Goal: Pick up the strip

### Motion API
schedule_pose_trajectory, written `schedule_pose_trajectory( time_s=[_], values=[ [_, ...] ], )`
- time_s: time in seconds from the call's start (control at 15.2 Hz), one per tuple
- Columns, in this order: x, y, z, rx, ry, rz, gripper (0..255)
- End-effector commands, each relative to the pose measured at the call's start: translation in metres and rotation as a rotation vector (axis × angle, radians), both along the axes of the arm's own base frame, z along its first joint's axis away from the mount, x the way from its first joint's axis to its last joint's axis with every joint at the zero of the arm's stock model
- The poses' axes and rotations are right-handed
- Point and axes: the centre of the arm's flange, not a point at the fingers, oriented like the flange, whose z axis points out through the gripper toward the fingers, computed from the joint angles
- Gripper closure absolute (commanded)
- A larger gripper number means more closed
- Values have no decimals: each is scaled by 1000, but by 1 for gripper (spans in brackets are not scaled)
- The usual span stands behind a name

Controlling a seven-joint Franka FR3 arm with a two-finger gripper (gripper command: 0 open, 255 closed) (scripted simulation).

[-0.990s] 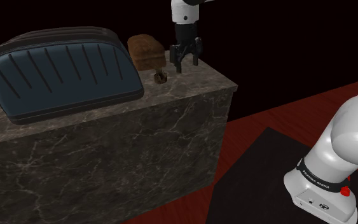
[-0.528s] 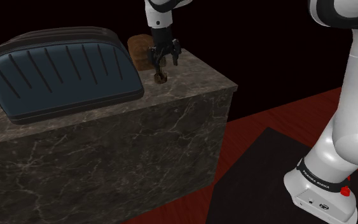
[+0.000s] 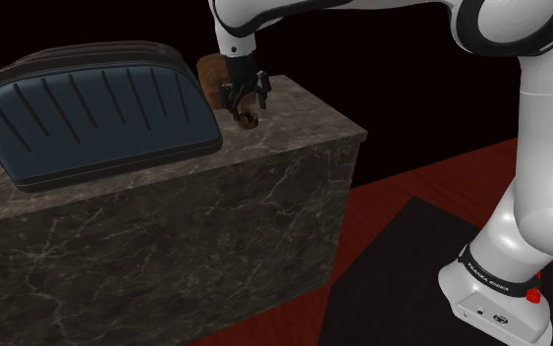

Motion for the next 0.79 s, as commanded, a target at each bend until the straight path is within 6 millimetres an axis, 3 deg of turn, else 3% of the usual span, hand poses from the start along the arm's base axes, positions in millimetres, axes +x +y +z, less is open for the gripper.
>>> schedule_pose_trajectory(
  time_s=[0.0, 0.13, 0.2, 0.73],
  values=[
    [0, 0, -15, 0, 0, 0, 0],
    [0, 0, -15, 0, 0, 0, 0],
    [0, 0, -14, 0, 0, 0, 255],
    [0, 0, -14, 0, 0, 0, 255]
  ],
)
